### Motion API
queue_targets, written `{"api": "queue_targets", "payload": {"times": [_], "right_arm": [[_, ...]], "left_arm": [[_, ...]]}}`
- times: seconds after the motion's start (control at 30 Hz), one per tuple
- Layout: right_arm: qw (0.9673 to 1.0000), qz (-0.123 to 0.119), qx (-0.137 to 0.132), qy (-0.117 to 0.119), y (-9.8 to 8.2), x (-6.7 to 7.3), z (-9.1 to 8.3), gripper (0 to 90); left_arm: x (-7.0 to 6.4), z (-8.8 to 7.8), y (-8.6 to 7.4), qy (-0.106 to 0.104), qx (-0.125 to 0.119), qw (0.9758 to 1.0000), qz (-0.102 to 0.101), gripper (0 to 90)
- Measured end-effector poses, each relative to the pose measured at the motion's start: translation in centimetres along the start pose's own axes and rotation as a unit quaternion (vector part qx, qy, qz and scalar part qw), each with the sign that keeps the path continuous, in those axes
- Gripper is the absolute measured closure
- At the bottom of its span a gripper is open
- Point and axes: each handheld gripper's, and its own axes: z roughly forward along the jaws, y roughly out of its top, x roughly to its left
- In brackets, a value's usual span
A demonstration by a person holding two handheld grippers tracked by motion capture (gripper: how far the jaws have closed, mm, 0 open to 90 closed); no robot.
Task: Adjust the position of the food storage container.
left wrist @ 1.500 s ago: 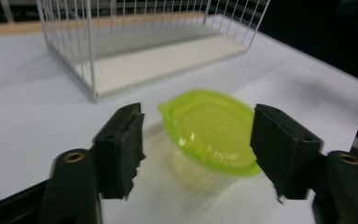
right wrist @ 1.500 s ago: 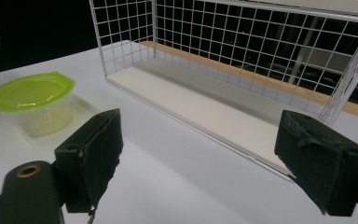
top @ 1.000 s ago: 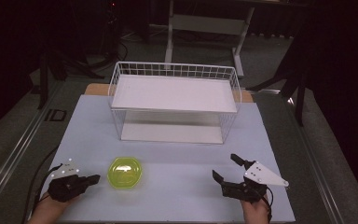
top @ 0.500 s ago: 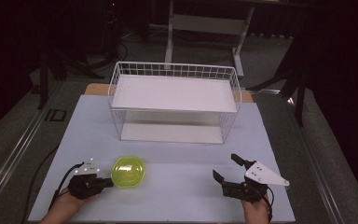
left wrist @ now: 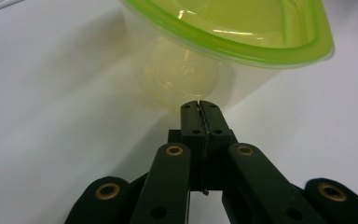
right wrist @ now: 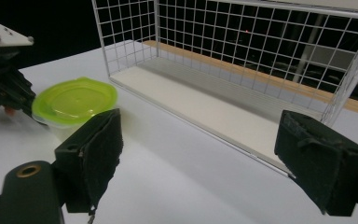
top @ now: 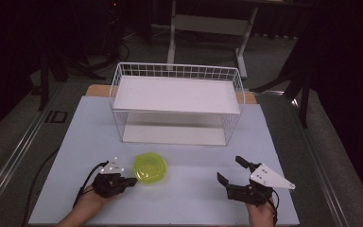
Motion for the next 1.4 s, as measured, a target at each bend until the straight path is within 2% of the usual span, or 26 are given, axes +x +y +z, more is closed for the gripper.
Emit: {"api": "queue_targets", "payload": {"times": [0.3, 0.43, 0.5, 0.57, 0.67, 0.7, 0.73, 0.83, 0.93, 1.07, 1.1, 1.2, 1.27, 1.4], "right_arm": [[1.0, -0.006, 0.003, 0.004, 0.0, 0.1, -0.1, 15.0], [1.0, -0.006, 0.005, 0.005, -0.1, 0.1, -0.1, 15.0], [1.0, -0.006, 0.004, 0.005, -0.1, 0.0, -0.1, 15.0], [1.0, -0.005, 0.004, 0.005, -0.1, 0.0, -0.1, 15.0], [1.0, -0.005, 0.004, 0.004, 0.0, 0.0, -0.1, 15.0], [1.0, -0.007, 0.003, 0.004, 0.0, 0.0, -0.1, 15.0], [1.0, -0.007, 0.003, 0.004, 0.0, 0.1, -0.1, 15.0], [1.0, -0.007, 0.005, 0.004, 0.0, 0.1, -0.1, 15.0], [1.0, -0.006, 0.006, 0.003, -0.1, 0.1, 0.0, 15.0], [1.0, -0.006, 0.006, 0.005, -0.1, 0.0, -0.1, 15.0], [1.0, -0.005, 0.006, 0.005, -0.1, 0.0, -0.1, 15.0], [1.0, -0.005, 0.006, 0.005, -0.1, -0.1, -0.1, 15.0], [0.9999, -0.005, 0.007, 0.006, -0.1, 0.0, 0.0, 15.0], [0.9999, -0.007, 0.007, 0.007, -0.1, 0.1, 0.0, 15.0]], "left_arm": [[-1.5, 2.8, 2.1, -0.019, 0.003, 0.9997, 0.011, 90.0], [-1.6, 2.8, 2.0, -0.02, 0.011, 0.9996, 0.017, 90.0], [-1.3, 2.3, 1.7, -0.018, 0.007, 0.9998, 0.011, 90.0], [-0.3, 1.5, 1.4, -0.003, 0.002, 1.0, 0.005, 90.0], [0.9, 0.9, 1.7, 0.014, -0.013, 0.9998, -0.009, 90.0], [0.9, 0.9, 1.7, 0.014, -0.013, 0.9998, -0.009, 90.0], [1.7, 0.8, 2.1, 0.023, -0.017, 0.9995, -0.012, 90.0], [2.4, 1.2, 2.9, 0.032, -0.019, 0.9993, -0.009, 90.0], [2.7, 2.1, 3.6, 0.029, -0.016, 0.9994, -0.01, 90.0], [2.4, 2.8, 3.9, 0.016, -0.008, 0.9998, -0.007, 90.0], [1.8, 3.1, 3.9, 0.011, -0.002, 0.9999, -0.002, 90.0], [1.3, 3.3, 3.9, 0.005, 0.002, 1.0, 0.003, 90.0], [0.6, 3.5, 4.0, -0.006, 0.004, 1.0, 0.002, 90.0], [-0.1, 4.0, 4.1, -0.015, 0.01, 0.9998, 0.002, 90.0]]}}
